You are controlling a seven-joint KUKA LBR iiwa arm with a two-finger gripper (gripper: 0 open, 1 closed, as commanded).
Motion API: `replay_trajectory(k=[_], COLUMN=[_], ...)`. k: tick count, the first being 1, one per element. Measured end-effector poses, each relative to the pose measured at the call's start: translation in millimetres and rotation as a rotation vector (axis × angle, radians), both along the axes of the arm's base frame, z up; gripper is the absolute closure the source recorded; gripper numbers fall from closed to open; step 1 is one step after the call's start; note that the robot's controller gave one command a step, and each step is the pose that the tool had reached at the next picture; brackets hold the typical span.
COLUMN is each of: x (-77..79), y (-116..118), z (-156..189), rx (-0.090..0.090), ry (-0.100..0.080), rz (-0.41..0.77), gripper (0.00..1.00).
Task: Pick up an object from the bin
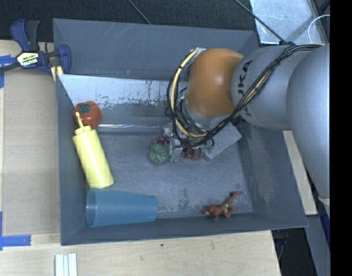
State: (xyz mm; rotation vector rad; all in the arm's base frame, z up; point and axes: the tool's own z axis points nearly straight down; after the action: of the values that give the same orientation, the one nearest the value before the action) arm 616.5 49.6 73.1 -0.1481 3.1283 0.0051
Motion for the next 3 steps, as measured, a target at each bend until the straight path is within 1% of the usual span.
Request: replay_trajectory(k=[1,2,3], x=[-3.5,-1.7,-3.2], y=[0,0,0], z=[35,59,70], rx=[-0.001,0.000,0.000], ry=[0.009,0.002,0.008], rz=[-0.001,-0.001,-0.002], gripper=[1.00,1.00,1.00])
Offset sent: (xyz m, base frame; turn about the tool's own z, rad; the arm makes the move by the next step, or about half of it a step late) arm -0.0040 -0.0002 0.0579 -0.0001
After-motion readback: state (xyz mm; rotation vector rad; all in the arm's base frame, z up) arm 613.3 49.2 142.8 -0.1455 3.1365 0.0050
